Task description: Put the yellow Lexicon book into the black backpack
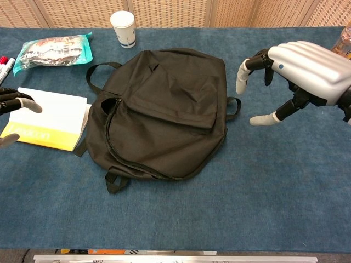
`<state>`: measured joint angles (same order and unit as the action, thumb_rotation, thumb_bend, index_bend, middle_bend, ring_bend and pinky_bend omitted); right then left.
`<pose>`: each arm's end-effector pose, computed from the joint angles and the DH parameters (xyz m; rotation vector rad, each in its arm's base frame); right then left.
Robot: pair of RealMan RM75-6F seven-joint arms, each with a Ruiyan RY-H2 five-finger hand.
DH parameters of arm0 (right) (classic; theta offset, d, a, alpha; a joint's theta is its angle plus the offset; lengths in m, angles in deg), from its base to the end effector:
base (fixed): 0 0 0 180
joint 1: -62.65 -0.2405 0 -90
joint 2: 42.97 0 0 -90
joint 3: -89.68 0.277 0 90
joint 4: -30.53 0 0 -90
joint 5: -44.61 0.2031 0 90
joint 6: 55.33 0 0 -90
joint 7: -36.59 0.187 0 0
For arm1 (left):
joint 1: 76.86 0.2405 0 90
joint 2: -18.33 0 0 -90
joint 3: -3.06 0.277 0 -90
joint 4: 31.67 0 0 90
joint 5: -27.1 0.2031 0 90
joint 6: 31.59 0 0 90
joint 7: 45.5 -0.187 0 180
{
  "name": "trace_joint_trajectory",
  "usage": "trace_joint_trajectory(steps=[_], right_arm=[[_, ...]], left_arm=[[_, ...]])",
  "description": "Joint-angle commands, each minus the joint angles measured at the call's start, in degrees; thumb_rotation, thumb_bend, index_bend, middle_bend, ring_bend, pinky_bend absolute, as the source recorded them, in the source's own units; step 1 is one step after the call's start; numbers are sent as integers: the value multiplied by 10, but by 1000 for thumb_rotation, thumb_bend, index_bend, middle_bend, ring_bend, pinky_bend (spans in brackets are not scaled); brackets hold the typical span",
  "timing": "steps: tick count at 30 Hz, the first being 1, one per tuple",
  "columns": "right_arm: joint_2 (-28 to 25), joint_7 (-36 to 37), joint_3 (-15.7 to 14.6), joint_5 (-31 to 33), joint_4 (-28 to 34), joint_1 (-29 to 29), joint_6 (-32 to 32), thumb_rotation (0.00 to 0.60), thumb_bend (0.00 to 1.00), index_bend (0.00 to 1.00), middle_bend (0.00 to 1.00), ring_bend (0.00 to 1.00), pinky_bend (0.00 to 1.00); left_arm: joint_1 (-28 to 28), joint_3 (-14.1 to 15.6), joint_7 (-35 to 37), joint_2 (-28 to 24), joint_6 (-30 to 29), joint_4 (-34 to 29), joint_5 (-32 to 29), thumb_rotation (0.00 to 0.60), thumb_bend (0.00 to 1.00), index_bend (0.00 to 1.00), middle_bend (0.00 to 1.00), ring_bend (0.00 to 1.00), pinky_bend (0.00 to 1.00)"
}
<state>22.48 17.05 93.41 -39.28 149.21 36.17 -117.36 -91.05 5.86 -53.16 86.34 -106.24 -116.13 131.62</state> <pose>-0.1376 -0.2708 0.0745 1.9728 -0.9434 1.0648 -0.2866 0.2394 0.0917 -1.9683 -0.6251 -0.8149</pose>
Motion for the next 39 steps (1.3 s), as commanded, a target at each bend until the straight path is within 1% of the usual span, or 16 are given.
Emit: trace_joint_trajectory(steps=[1,3,6,8,10,12,15,24,32,39], right_arm=[[-1,0,-1,1,1,-1,1,600,0,485,447,304,455],[-2,0,-2,2,1,0,0,600,0,485,447,304,455],[-4,-1,-3,3,1,0,-2,600,0,485,447,304,455],[-5,0,-3,4,0,0,-3,600,0,485,447,304,455],[-8,1,-5,7,0,2,-4,600,0,485,447,304,455],[-11,2,-7,7,1,2,-5,600,0,485,447,304,455],[-13,5,-8,5,2,3,-7,600,0,485,447,304,455],[-19,13,-12,0,4,4,-8,600,0,485,447,305,455],[-26,19,-14,0,6,7,-12,600,0,485,447,304,455],[-29,22,-13,5,7,6,-11,600,0,485,447,304,455]], left_arm=[[-22,-3,12,35,35,48,-19,600,261,254,254,230,284],[-28,-3,14,50,56,72,-36,600,261,229,225,204,278],[-33,-4,19,69,69,100,-49,600,261,201,197,185,271],[-36,-4,22,77,77,113,-57,600,261,192,190,182,270],[-40,-5,24,94,92,144,-74,600,261,190,188,180,270],[-40,-6,25,106,94,164,-83,600,260,191,188,180,270],[-40,-3,27,113,103,180,-96,600,261,195,188,180,270],[-42,2,35,136,122,205,-127,600,261,194,188,180,270],[-49,2,35,151,124,213,-136,600,261,193,188,180,270],[-55,2,52,167,118,226,-138,600,261,199,189,180,270]])
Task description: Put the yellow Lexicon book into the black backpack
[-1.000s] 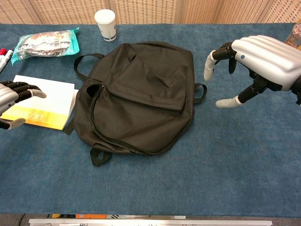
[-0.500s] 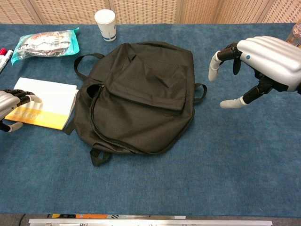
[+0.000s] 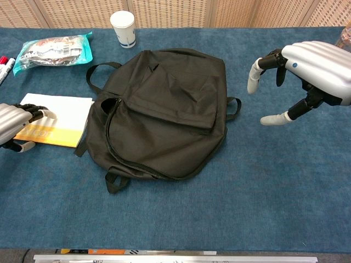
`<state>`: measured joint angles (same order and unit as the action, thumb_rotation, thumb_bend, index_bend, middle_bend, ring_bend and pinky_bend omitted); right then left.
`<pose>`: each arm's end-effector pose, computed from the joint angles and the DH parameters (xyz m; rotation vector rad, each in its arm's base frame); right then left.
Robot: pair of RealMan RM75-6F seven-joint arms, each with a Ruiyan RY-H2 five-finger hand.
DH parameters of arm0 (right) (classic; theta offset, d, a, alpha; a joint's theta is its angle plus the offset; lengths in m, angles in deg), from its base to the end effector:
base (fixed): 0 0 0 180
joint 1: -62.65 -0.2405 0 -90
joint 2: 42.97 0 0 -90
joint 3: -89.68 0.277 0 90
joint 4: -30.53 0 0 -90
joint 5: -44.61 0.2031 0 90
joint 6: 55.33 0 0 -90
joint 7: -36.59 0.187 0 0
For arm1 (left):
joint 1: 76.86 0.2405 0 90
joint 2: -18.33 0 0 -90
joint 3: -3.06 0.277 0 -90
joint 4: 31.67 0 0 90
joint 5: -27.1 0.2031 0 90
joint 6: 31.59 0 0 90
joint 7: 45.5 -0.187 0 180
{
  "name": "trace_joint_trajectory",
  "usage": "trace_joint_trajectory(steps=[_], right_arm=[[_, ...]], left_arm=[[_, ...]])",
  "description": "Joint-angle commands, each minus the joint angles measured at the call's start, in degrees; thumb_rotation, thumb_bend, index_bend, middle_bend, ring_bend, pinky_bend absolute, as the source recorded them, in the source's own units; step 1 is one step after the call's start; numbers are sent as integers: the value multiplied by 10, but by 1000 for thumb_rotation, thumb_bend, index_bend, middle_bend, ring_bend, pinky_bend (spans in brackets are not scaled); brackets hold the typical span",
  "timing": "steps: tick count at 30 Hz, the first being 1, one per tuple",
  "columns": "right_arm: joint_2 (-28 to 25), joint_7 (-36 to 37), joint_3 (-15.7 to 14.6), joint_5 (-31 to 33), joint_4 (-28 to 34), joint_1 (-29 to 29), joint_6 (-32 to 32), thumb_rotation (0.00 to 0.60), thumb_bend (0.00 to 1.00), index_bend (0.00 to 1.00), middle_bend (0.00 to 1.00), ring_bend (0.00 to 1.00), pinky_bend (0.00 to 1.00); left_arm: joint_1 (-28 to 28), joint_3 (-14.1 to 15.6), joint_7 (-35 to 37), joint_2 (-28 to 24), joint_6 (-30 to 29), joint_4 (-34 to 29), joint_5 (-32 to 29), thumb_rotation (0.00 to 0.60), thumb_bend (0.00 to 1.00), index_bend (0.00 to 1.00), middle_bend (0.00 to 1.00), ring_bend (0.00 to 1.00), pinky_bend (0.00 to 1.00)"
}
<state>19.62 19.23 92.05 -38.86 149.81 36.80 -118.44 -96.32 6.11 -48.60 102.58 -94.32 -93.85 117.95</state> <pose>-0.1501 -0.2686 0.0862 1.9432 -0.9791 1.0334 -0.3585 0.2882 0.0178 -1.9087 -0.8022 -0.5758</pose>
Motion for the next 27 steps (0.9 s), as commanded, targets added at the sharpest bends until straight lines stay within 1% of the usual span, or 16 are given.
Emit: trace_joint_trajectory(steps=[1,5,9,13,17,20,25,27], right_arm=[[-1,1,1,1,1,0,-1,600,0,485,447,304,455],[-3,2,1,2,3,1,-3,600,0,485,447,304,455],[-5,4,2,3,4,1,-5,600,0,485,447,304,455],[-7,4,2,3,5,3,-8,600,0,485,447,304,455],[-9,5,3,4,7,4,-10,600,0,485,447,304,455],[-11,7,3,4,8,5,-11,600,0,485,447,304,455],[-14,10,4,4,8,6,-14,600,0,485,447,304,455],[-15,11,4,4,9,7,-14,600,0,485,447,304,455]], left_arm=[[-3,0,8,6,-1,5,-2,600,260,200,189,180,270],[-8,-2,14,18,-2,13,-4,600,261,214,199,186,272],[-11,-8,24,30,-6,22,-9,600,261,251,230,203,278],[-13,-13,36,42,-26,34,-5,600,262,316,301,277,288],[-13,-17,58,53,-51,50,1,600,264,396,388,367,345],[-15,-20,74,65,-66,71,5,600,273,434,437,422,392],[-22,-30,104,85,-86,104,6,600,291,456,481,486,477],[-26,-38,119,92,-97,115,5,600,293,463,498,506,536]])
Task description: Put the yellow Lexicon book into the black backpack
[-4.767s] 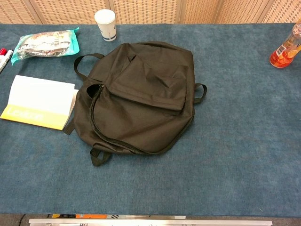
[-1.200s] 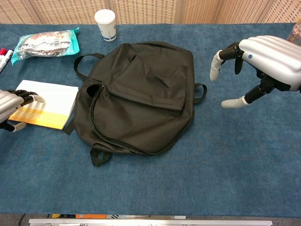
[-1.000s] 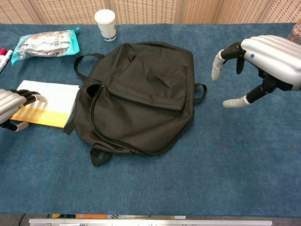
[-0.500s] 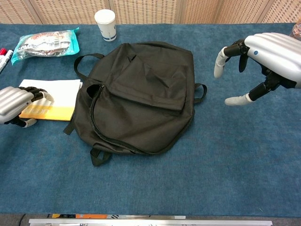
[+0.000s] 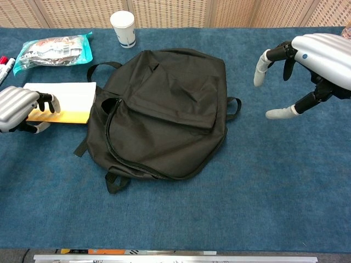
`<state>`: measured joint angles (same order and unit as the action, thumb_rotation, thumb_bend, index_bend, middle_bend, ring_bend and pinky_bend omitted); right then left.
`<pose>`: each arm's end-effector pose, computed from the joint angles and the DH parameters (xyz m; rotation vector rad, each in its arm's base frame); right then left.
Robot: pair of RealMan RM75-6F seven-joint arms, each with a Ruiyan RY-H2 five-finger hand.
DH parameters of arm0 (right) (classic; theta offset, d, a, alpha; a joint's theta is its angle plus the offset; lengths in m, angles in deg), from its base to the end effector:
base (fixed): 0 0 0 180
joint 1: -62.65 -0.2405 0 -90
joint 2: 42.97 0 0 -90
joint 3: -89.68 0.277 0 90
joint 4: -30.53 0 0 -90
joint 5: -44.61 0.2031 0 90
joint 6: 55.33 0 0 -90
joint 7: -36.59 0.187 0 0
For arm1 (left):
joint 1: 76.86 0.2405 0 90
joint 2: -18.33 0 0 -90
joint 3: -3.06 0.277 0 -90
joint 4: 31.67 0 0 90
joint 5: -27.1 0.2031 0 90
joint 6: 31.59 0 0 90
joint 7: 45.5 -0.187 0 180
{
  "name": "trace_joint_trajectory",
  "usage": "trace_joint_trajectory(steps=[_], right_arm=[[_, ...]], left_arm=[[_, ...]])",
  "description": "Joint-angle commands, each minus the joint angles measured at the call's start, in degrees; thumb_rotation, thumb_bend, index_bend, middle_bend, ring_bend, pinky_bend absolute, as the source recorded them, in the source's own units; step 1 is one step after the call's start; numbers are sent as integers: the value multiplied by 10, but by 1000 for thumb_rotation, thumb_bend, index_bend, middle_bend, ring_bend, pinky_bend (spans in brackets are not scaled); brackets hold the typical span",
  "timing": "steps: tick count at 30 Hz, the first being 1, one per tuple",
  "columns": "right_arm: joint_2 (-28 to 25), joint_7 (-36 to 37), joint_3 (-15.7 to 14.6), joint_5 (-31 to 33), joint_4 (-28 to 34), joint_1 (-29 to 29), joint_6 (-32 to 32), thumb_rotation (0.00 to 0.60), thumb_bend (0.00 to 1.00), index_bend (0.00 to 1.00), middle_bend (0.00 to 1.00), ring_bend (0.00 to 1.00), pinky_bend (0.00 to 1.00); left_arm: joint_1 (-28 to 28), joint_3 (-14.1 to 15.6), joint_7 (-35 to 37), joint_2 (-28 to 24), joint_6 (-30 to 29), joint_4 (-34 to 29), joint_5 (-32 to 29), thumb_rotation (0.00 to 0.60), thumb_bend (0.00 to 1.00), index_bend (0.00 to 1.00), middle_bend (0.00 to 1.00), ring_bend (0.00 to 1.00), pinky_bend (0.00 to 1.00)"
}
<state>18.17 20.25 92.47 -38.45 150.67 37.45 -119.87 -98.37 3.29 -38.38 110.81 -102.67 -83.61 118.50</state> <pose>-0.1520 -0.2703 0.0977 1.8999 -0.9892 1.0472 -0.3324 0.3202 0.0108 -1.7742 -0.7991 -0.8481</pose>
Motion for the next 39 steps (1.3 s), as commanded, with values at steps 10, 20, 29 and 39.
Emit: trace_joint_trajectory(steps=[10,20,29,39], right_arm=[[-2,4,1,1,0,0,1,600,0,485,447,304,455],[-2,1,0,1,-3,0,2,600,0,485,447,304,455],[11,-8,-2,-4,-5,-4,7,600,0,485,448,304,458],[60,-65,-13,-10,7,-35,59,600,0,485,453,304,459]], left_arm=[[-22,-30,73,31,-49,52,-3,600,312,544,569,586,696],[-9,-27,135,21,-128,71,14,600,312,587,610,616,759],[13,5,144,-12,-215,55,63,600,311,587,612,617,759],[27,15,128,-42,-278,21,90,600,311,588,618,617,759]])
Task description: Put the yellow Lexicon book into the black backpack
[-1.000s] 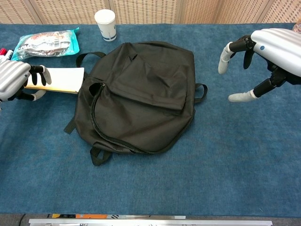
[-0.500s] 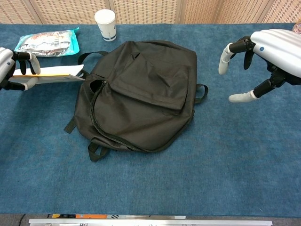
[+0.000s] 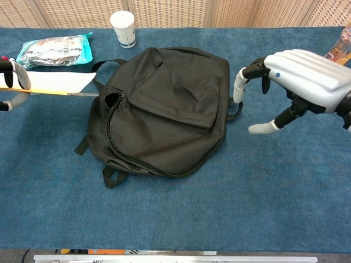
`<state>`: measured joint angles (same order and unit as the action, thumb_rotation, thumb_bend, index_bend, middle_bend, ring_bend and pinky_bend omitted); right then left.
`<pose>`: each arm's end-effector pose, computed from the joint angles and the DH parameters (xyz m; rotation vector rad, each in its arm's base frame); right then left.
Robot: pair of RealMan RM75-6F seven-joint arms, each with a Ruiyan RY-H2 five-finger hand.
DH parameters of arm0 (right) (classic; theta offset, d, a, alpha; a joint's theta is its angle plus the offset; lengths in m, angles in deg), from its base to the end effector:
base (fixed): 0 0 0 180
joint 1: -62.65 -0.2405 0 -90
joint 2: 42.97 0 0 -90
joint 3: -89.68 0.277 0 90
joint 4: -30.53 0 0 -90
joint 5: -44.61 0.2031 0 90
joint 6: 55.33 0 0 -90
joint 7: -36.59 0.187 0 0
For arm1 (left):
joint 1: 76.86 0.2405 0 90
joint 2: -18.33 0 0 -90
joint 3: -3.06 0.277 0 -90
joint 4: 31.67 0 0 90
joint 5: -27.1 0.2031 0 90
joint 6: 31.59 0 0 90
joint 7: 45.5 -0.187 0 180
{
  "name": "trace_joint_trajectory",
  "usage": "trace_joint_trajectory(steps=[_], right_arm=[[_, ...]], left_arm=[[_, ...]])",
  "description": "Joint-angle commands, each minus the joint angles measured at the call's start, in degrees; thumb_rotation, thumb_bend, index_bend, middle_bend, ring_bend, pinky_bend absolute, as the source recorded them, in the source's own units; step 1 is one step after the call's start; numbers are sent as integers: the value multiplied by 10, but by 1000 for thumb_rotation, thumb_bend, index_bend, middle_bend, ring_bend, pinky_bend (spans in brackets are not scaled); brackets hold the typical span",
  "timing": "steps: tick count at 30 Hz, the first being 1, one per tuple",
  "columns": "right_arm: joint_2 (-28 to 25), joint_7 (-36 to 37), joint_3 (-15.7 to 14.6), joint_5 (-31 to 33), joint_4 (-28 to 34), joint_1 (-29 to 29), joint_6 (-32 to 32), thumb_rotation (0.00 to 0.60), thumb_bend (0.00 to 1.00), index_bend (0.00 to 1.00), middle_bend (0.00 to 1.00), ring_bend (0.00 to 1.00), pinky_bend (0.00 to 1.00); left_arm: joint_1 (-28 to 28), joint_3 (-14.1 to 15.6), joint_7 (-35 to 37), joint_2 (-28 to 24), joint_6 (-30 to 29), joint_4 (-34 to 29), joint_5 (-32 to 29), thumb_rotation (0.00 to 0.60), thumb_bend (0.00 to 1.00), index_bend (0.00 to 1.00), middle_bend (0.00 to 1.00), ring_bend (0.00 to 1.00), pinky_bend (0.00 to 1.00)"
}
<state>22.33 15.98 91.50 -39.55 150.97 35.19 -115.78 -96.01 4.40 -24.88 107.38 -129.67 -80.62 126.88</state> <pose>-0.1313 -0.2599 0.0655 2.0387 -0.9586 1.0435 -0.2927 0.2909 0.0884 -1.6862 -0.5785 -1.3379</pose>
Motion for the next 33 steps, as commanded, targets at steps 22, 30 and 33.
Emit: trace_joint_trajectory(steps=[22,30,33], right_arm=[[264,-333,-2,191,-33,-88,19,600,0,465,453,304,459],[343,-409,11,267,-78,-130,1,600,0,465,454,304,460],[368,-430,14,285,-99,-144,-8,600,0,465,453,304,460]], left_arm=[[21,18,-71,-57,-31,-85,33,600,310,588,619,617,759],[23,18,-75,-59,-31,-88,36,600,309,588,618,617,759],[24,18,-75,-60,-30,-87,37,600,309,589,619,617,759]])
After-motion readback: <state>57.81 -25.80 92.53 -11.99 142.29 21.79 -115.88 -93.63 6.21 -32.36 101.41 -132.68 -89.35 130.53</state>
